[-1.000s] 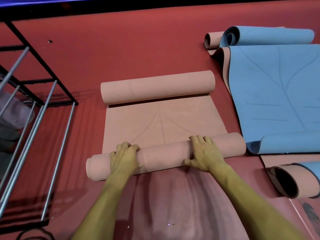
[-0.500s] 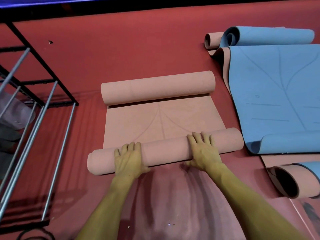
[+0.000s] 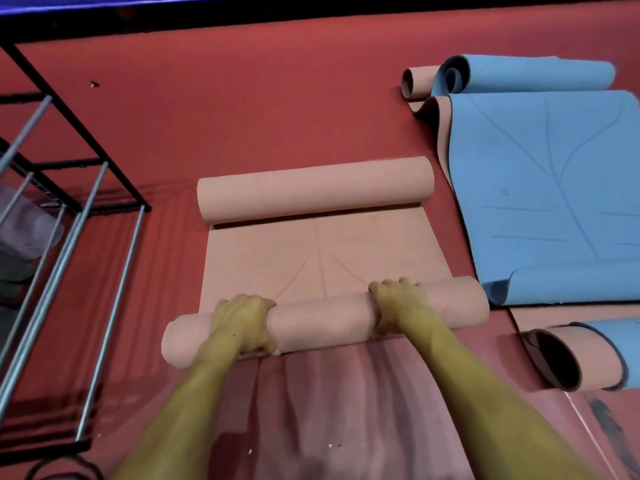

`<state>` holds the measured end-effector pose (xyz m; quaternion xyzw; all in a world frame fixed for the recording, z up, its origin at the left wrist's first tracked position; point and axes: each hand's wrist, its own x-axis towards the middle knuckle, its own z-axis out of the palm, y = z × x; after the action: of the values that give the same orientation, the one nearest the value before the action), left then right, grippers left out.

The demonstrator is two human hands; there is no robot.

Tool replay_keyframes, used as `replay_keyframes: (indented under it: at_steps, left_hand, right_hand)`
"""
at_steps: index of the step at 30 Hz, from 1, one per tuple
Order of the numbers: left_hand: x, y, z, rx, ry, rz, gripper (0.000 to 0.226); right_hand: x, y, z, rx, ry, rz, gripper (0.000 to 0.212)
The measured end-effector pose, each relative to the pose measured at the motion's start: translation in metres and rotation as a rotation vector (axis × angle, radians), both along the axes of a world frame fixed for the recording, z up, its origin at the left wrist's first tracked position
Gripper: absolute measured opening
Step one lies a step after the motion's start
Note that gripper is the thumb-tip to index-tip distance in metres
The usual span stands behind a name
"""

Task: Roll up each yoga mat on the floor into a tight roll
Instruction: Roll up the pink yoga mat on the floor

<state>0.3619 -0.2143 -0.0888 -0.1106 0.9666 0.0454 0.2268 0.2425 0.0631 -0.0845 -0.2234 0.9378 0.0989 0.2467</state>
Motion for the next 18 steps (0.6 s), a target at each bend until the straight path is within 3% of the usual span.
replay_keyframes:
  at_steps: [4, 10, 12, 18]
  left_hand:
    - [0.01, 0.003, 0.005, 0.064, -0.016, -0.005, 0.074]
    - [0.023, 0.005, -0.004, 0.16, 0.124, 0.113, 0.098]
    - [0.025, 0.007, -0.006, 0.222, 0.165, 0.143, 0.098]
    - [0.028, 0.008, -0.011, 0.207, 0.258, 0.128, 0.091]
  right_hand:
    - [0.016, 0.01, 0.003, -0.063, -0.031, -0.021, 0.083]
    - [0.025, 0.009, -0.002, -0.134, 0.088, -0.065, 0.064]
    - [0.023, 0.01, -0.002, -0.12, 0.166, -0.038, 0.055]
    - [0.02, 0.005, -0.003, -0.155, 0.179, -0.018, 0.063]
